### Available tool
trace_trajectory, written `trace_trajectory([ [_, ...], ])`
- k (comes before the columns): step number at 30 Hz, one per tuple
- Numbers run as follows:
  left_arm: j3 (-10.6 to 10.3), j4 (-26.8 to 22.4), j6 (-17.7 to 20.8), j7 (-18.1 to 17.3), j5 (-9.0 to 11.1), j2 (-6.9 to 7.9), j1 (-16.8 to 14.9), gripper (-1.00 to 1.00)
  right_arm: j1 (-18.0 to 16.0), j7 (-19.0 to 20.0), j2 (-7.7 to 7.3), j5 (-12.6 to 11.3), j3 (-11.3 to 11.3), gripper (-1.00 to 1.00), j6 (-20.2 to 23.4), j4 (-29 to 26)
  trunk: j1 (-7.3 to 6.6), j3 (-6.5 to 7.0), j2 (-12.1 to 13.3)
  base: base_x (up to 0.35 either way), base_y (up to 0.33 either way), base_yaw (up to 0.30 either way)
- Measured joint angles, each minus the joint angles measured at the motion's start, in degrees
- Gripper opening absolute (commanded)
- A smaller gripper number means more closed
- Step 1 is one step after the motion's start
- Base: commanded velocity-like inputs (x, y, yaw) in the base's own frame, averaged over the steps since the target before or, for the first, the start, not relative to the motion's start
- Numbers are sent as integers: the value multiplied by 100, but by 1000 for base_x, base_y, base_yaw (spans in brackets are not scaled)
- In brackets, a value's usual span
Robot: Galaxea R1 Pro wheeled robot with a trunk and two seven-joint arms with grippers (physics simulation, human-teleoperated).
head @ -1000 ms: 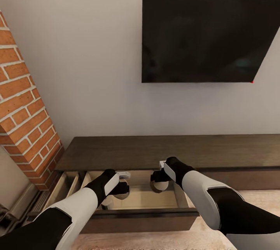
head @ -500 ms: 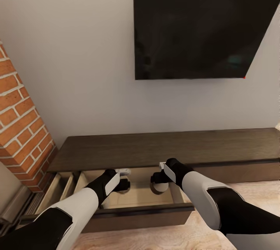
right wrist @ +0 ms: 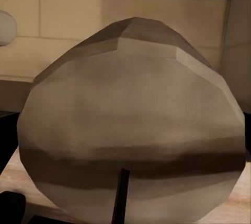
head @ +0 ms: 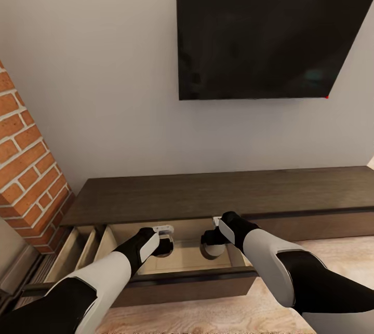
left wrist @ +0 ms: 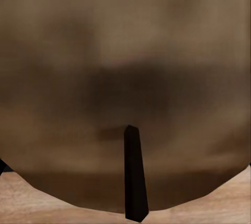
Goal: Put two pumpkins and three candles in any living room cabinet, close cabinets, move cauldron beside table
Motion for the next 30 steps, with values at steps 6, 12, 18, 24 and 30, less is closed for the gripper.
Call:
trace_trajectory([
  [6,-1,1,13,-1,-1,1,-1,-100,4,1,0,-2,-3,-100,0,-1,22,-72,-42,0,0,0],
  [12,-1,7,15,-1,-1,1,-1,-100,4,2,0,-2,1,-100,0,-1,22,-126,-42,0,0,0],
  [18,-1,10,24,-1,-1,1,-1,-100,5,9,0,-5,5,-100,0,-1,20,-180,-42,120,0,0],
  [24,-1,10,33,-1,-1,1,-1,-100,5,9,0,-4,6,-100,0,-1,22,-234,-42,50,0,0],
  [30,-6,7,333,-8,14,-6,0,-100,5,9,0,-7,5,-100,0,21,23,-289,-42,4,0,0],
])
